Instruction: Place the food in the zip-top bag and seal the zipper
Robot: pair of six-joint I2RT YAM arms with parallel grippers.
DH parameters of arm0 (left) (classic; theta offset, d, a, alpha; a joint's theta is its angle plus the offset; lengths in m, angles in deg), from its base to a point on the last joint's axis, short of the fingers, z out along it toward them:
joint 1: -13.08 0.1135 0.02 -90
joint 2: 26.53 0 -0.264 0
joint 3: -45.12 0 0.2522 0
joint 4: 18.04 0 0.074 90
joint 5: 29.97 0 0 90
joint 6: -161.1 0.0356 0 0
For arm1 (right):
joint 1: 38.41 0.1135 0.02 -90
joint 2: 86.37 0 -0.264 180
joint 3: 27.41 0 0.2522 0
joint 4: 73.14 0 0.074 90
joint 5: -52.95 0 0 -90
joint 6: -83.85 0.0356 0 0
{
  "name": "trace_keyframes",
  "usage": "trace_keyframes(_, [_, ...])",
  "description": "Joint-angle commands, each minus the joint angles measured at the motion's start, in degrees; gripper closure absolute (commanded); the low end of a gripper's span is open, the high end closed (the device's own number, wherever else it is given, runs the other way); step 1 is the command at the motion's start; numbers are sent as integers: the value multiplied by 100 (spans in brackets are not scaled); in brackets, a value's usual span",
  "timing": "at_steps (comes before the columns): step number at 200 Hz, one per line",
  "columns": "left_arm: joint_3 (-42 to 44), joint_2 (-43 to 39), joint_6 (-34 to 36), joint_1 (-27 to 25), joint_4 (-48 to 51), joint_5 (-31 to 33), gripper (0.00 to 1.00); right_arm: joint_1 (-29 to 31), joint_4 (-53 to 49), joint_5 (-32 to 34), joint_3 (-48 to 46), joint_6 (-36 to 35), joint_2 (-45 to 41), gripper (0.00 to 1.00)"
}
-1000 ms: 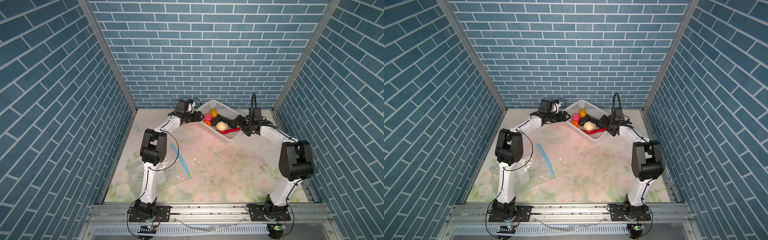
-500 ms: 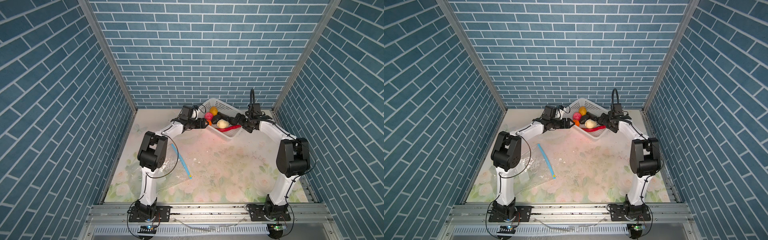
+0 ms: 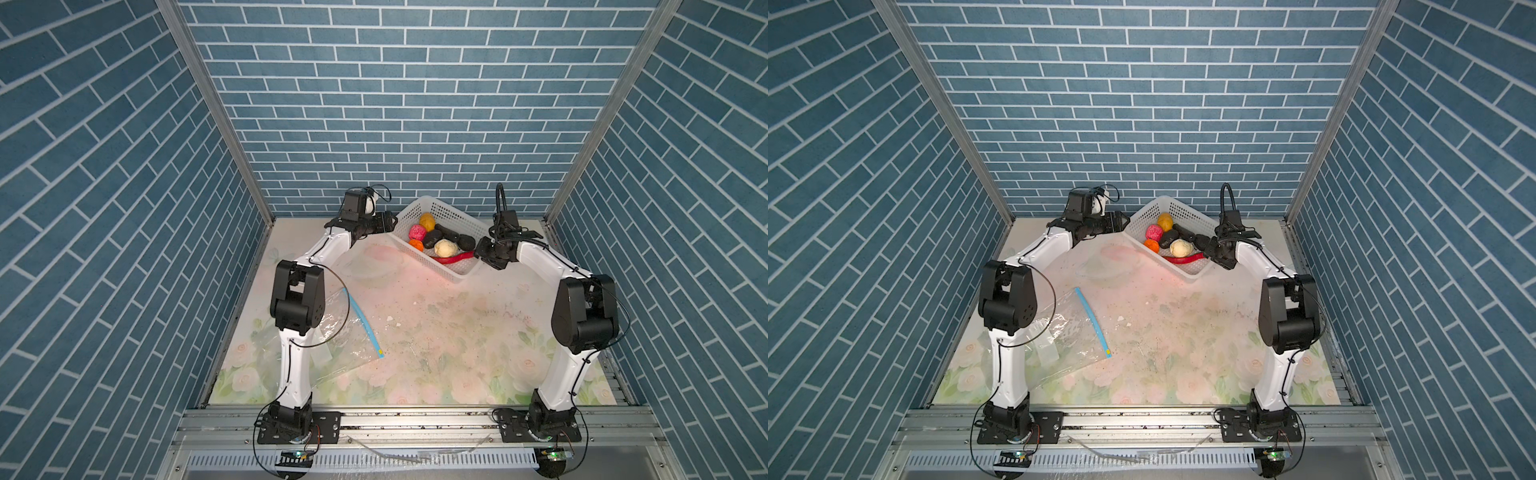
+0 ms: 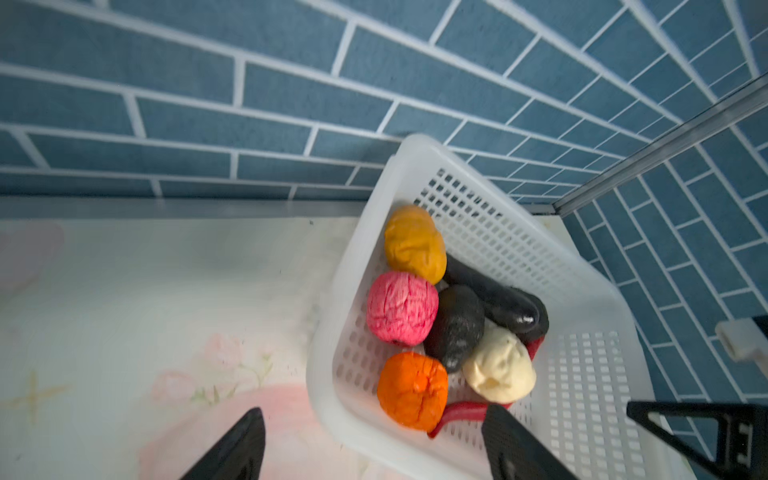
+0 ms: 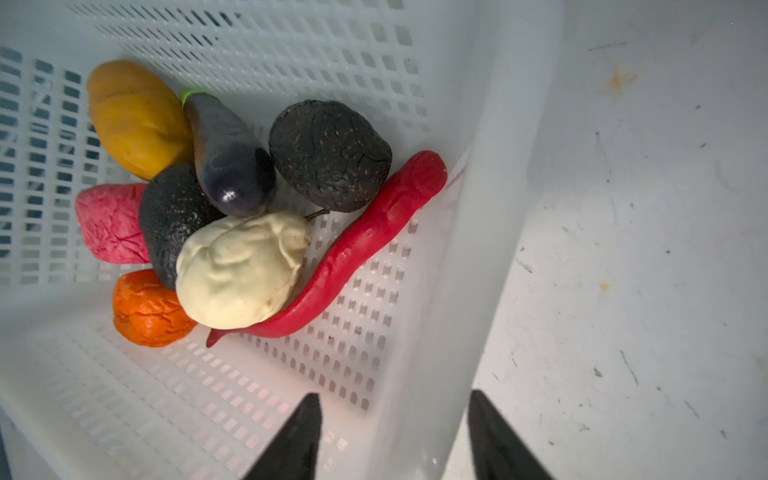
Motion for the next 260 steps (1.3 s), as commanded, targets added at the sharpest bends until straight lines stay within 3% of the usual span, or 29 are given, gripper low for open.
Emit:
trace_keyframes(1, [-601,534,-103,-73,584,-220,17,23,-321,166,138,-172,71,54])
trace_keyframes(33, [-526,610,-242,-96,345,-303,17,19,-441,285,164,-356,-4,71])
trace_keyframes(49, [-437,591,-243,-95,277,-352,17,19,-492,205,223,-453,17,85])
trace_keyframes(77, [-368,562,-201,-91,343,-363,17,24,-583,95,340,-537,126,90])
trace_keyframes(147, [576,19,-277,-82,129,-329,17,-16,-771,109,672,-987,255,90])
trace_keyframes(194, [868,-102,-543,-148,-145,-665,25,-56,-899,60,1103,-1188,572,82])
trace_keyframes(260, [1101,-297,-598,-554,-280,-752,26,-113,-1230,140,2006,-1353,1143,75])
